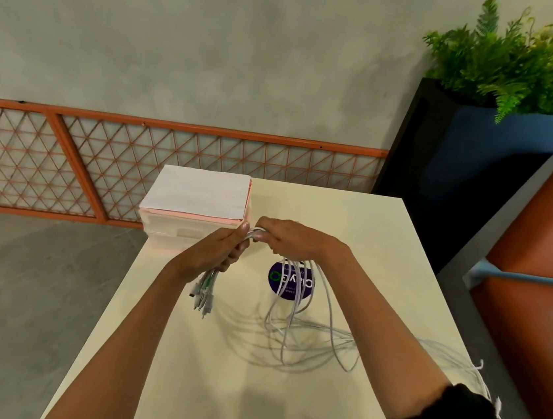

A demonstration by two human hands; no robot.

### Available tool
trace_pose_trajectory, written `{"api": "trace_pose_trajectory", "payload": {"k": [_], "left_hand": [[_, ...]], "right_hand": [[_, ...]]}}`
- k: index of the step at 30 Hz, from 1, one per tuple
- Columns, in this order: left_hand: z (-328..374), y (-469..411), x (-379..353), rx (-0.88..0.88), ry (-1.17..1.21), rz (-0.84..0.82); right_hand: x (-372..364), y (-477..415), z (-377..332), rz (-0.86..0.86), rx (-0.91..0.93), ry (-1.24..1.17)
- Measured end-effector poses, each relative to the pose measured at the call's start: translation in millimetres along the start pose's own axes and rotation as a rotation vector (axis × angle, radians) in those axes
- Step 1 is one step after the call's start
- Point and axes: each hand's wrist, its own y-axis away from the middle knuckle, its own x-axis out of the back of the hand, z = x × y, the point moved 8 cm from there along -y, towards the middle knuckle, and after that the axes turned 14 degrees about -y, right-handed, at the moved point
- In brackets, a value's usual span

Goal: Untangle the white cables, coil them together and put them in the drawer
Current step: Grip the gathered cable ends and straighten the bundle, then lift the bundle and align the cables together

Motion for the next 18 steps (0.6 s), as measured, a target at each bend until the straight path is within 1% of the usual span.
{"api": "trace_pose_trajectory", "payload": {"k": [2,3,6,8,10,12,14,16,18], "left_hand": [[1.3,1.5,4.9,-0.036,-0.009,0.021],[1.8,2.2,6.5,-0.065,-0.033,0.043],[-1.0,5.1,5.4,-0.14,-0.121,0.127],[-6.5,5.8,1.0,-0.152,-0.135,0.184],[-11.2,4.7,-0.1,-0.148,-0.183,0.287],[-10.6,6.7,3.0,-0.157,-0.334,0.436],[-2.0,13.6,4.6,-0.207,-0.52,0.561],[8.0,20.8,6.1,-0.283,-0.693,0.647],[15.1,25.0,4.4,-0.386,-0.845,0.725]], "right_hand": [[1.0,2.2,0.6,0.034,-0.017,-0.114],[2.9,2.8,1.1,0.061,-0.02,-0.132],[11.9,4.4,1.2,0.118,-0.024,-0.118],[14.9,5.8,0.4,0.119,-0.031,-0.118],[15.9,7.0,1.0,0.119,-0.064,-0.141],[14.6,7.4,6.3,0.097,-0.128,-0.197],[10.1,9.1,12.9,0.034,-0.199,-0.324],[6.2,12.0,17.3,-0.039,-0.258,-0.458],[4.2,13.6,20.7,-0.111,-0.304,-0.532]]}}
